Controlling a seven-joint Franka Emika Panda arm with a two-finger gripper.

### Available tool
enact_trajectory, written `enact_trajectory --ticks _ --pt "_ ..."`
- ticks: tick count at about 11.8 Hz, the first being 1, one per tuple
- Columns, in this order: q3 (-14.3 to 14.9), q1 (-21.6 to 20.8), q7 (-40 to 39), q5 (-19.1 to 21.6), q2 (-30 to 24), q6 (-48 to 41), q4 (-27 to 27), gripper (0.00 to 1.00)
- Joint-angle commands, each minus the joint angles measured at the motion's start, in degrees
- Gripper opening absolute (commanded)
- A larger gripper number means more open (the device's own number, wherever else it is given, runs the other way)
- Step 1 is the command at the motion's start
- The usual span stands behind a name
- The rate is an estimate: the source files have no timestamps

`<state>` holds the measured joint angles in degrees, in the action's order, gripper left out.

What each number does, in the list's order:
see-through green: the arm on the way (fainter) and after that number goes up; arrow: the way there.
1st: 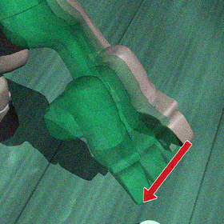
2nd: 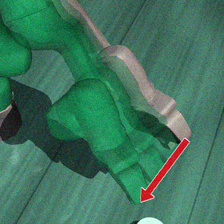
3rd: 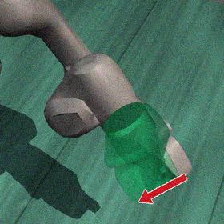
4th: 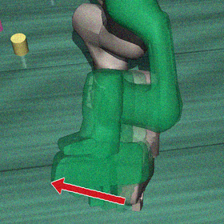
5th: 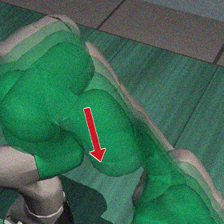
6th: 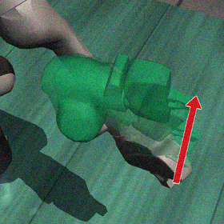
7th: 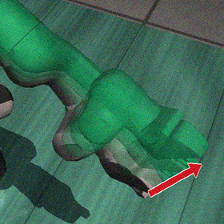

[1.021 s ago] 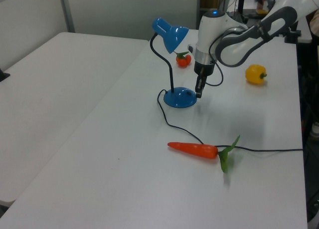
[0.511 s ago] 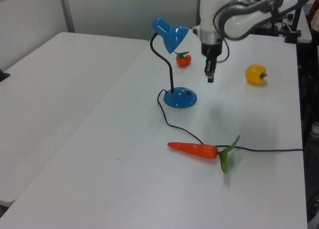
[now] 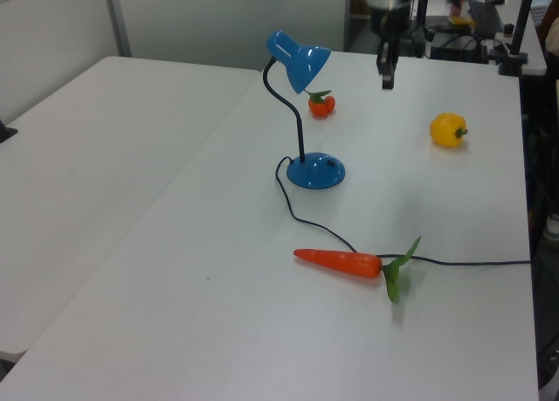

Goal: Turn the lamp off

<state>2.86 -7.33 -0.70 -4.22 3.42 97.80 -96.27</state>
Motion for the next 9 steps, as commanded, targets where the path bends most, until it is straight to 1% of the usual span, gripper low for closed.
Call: enact_trajectory --ticks 1,5,6,7,9 --pt "-0.1 -0.2 0.4 -0.7 -3.4 -5.0 2.5 0.00" --pt "-0.1 -0.4 1.5 0.0 -5.0 -6.6 2.5 0.00" --pt "0.0 -0.4 1.5 -0.1 -5.2 -7.2 2.6 0.02" --pt "0.0 -0.3 1.5 0.1 -5.2 -7.4 3.1 0.14" --pt "0.4 -0.2 1.4 0.0 -5.2 -7.4 4.1 0.92"
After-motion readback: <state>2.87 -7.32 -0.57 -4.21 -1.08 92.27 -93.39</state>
